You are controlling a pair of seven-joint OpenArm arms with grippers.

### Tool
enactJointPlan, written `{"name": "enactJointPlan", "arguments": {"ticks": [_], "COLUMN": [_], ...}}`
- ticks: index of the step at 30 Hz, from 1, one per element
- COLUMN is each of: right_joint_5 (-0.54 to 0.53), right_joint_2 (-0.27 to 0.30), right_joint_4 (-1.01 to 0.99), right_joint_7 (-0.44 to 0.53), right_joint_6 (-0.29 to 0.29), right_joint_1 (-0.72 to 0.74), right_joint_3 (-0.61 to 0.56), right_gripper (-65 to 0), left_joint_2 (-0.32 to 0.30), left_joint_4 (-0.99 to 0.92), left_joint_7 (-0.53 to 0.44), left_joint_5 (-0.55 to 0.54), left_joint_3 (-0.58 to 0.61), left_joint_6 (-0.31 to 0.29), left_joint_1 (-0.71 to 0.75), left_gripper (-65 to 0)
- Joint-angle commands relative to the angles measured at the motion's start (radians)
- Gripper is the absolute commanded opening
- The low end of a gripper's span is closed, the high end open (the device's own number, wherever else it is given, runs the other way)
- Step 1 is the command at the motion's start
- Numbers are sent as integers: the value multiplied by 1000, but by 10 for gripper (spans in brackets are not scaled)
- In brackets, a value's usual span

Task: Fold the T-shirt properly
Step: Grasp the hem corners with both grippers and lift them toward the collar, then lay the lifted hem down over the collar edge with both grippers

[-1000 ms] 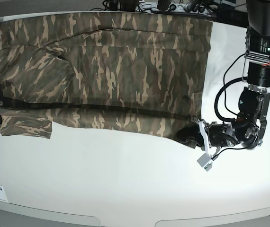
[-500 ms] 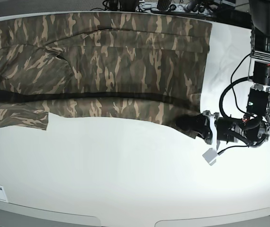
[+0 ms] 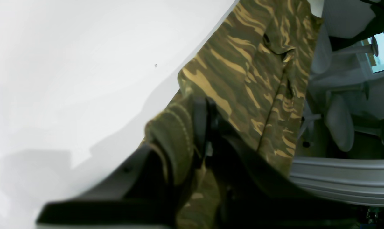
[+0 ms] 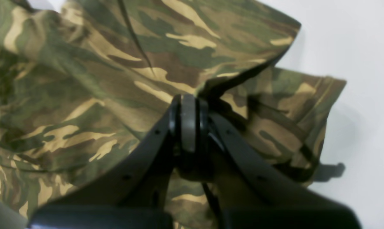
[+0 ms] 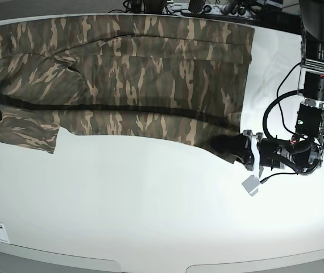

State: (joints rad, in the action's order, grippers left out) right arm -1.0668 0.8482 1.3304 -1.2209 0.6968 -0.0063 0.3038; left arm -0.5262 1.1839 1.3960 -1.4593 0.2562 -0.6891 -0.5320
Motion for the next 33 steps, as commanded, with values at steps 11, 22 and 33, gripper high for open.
{"name": "enactJointPlan", "arguments": {"ticks": [11,22,33], "right_joint_5": [-12,-10,-5], "right_joint_2": [77,77,44], "right_joint_4": [13,13,13], "right_joint_7": [11,-6,1], "right_joint_6": [1,1,1], "right_joint_1": [13,-24,-52], "right_joint_3": [11,11,11], "right_gripper": [-650,-650,-650], "left_joint_2": [-90,-94,-95], "left_joint_4": [90,106,105], "left_joint_7": [0,0,0], "left_joint_5": [-24,-24,-24], "left_joint_3": [-8,-8,-8], "left_joint_6": [-9,28,21], "left_joint_1": [-28,100,177], "left_gripper": [-650,-650,-650]}}
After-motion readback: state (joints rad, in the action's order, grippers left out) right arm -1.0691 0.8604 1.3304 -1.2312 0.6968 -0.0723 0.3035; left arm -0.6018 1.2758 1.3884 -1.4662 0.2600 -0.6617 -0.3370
